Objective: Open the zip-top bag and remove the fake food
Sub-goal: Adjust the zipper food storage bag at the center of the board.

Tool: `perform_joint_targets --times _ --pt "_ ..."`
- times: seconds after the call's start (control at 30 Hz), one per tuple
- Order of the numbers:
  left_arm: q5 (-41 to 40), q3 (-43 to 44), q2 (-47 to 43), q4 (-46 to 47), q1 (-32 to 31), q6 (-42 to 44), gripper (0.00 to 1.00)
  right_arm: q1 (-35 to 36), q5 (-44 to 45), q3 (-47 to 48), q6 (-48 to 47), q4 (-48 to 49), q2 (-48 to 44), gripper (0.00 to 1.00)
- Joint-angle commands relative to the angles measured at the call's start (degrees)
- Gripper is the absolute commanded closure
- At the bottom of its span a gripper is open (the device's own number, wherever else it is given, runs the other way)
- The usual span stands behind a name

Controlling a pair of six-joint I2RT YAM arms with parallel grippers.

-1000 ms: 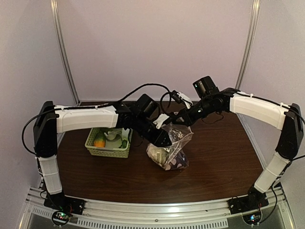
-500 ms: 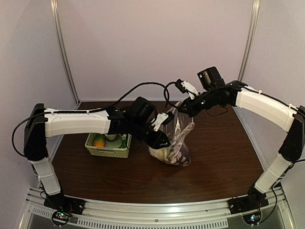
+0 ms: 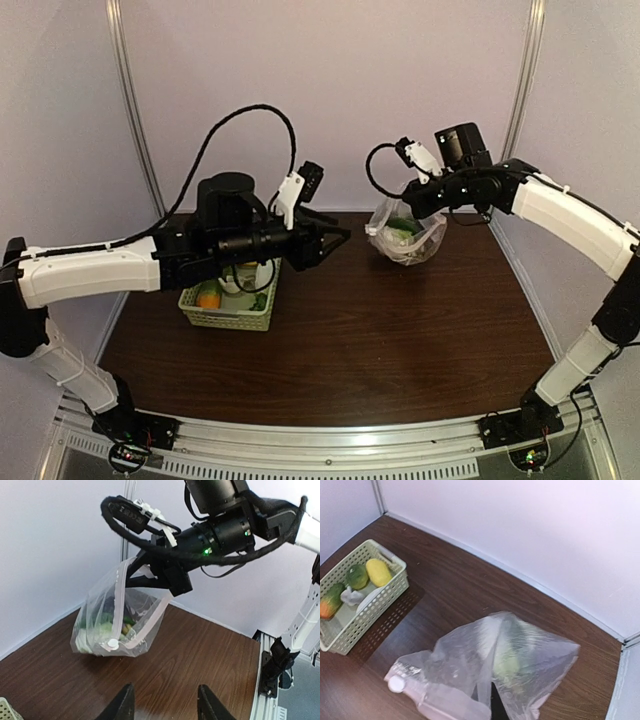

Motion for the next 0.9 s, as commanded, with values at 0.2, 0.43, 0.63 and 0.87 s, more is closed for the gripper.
perform_joint_targets --times 0.2,0.43,0.63,0.87 --pt "1.4 -11.9 1.7 6.1 -0.1 -6.1 0.62 7.3 -25.4 -13.3 0.8 5.0 1.5 1.0" --pt "0.1 -10.9 8.4 8.2 -0.1 -7.4 0.62 7.3 -27.1 -11.4 0.4 5.4 2.9 1.0" --pt "1.1 -6.4 16.6 8.9 1.0 -7.3 0.62 7.3 -28.9 -14.7 0.3 7.6 2.1 1.0" --pt "-0.2 -5.9 23.4 18.8 4.7 -13.9 0.61 7.3 -30.2 -17.0 0.7 8.6 0.3 1.0"
